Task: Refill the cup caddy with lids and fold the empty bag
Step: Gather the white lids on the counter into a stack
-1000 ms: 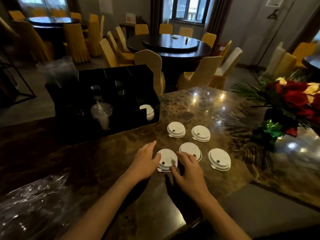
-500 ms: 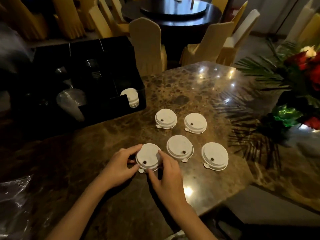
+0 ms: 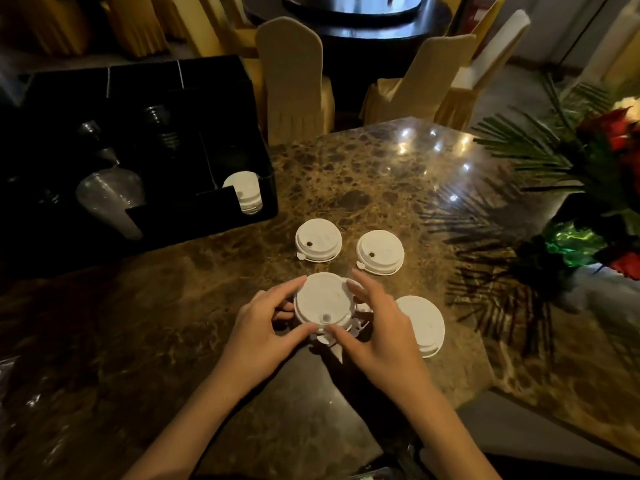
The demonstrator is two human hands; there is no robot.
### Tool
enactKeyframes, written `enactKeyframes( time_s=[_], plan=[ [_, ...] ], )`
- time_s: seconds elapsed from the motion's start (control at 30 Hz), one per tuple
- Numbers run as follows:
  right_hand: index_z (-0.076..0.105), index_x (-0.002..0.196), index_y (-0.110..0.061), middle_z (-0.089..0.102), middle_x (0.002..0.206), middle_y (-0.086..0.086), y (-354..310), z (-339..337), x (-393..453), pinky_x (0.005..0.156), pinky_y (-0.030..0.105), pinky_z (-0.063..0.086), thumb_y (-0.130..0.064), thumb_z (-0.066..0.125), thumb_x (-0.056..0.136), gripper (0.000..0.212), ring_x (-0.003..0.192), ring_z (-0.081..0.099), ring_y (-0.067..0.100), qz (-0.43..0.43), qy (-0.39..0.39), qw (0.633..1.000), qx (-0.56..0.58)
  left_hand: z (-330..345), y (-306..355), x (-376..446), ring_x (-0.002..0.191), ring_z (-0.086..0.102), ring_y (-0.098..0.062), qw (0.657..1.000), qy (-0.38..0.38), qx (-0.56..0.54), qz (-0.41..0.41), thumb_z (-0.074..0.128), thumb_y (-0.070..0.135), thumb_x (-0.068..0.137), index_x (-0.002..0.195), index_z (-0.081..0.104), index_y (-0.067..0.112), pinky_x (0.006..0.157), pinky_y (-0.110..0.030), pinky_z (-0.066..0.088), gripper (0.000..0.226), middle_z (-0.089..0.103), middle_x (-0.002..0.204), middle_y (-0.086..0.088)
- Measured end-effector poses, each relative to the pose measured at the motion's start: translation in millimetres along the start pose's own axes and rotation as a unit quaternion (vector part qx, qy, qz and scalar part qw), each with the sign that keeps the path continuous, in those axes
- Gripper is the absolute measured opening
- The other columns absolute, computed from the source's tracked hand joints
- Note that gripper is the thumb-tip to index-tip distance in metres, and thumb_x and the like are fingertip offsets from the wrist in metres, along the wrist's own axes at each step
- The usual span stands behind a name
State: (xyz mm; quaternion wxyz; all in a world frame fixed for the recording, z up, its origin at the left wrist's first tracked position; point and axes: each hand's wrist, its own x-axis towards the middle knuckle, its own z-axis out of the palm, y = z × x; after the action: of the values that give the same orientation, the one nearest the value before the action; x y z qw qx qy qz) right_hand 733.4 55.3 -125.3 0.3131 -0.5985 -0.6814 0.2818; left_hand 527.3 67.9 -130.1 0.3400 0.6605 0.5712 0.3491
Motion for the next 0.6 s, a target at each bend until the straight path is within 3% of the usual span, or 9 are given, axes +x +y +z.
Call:
enactKeyframes(
  time_s=[0.1, 0.2, 0.33, 0.6],
  plan=[
    [0.031, 0.155, -0.036, 0.059, 0.143, -0.016, 13, -14, 7, 0.105, 0.033, 0.051, -0.040, 0.086, 0.082, 0.091, 0.131, 0.056, 0.004, 0.003, -0.019, 1.000, -0.002, 12, 4, 8, 0.101, 0.059, 0.000, 1.000, 0.000, 0.010, 0.021, 0.090, 0.030, 0.071, 0.137, 0.056, 0.035, 0.081, -0.008, 0.051, 0.075, 0.059, 0.118, 0.020],
    [0.025, 0.157, -0.036, 0.055, 0.147, -0.018, 24, -21, 10, 0.108, 0.041, 0.050, -0.036, 0.086, 0.083, 0.096, 0.135, 0.053, 0.005, 0.004, -0.036, 0.999, -0.013, 22, 5, 13, 0.096, 0.060, -0.007, 0.999, -0.007, 0.013, 0.032, 0.090, 0.033, 0.070, 0.136, 0.058, 0.030, 0.079, -0.016, 0.054, 0.074, 0.060, 0.120, 0.020],
    [0.019, 0.156, -0.046, 0.049, 0.149, -0.022, 34, -24, 14, 0.115, 0.041, 0.045, -0.033, 0.083, 0.087, 0.096, 0.141, 0.047, 0.006, 0.001, -0.056, 0.998, -0.024, 33, 4, 20, 0.096, 0.059, -0.006, 0.999, -0.015, 0.011, 0.037, 0.091, 0.035, 0.069, 0.135, 0.059, 0.027, 0.078, -0.013, 0.051, 0.074, 0.058, 0.121, 0.019],
    [0.027, 0.157, -0.038, 0.054, 0.148, -0.012, 45, -23, 27, 0.110, 0.029, 0.043, -0.036, 0.079, 0.089, 0.085, 0.135, 0.049, 0.007, -0.004, -0.099, 0.993, -0.071, 40, -2, 28, 0.097, 0.055, -0.005, 0.999, -0.029, 0.021, 0.018, 0.092, 0.035, 0.067, 0.135, 0.058, 0.027, 0.077, -0.009, 0.047, 0.076, 0.054, 0.119, 0.017]
  ],
)
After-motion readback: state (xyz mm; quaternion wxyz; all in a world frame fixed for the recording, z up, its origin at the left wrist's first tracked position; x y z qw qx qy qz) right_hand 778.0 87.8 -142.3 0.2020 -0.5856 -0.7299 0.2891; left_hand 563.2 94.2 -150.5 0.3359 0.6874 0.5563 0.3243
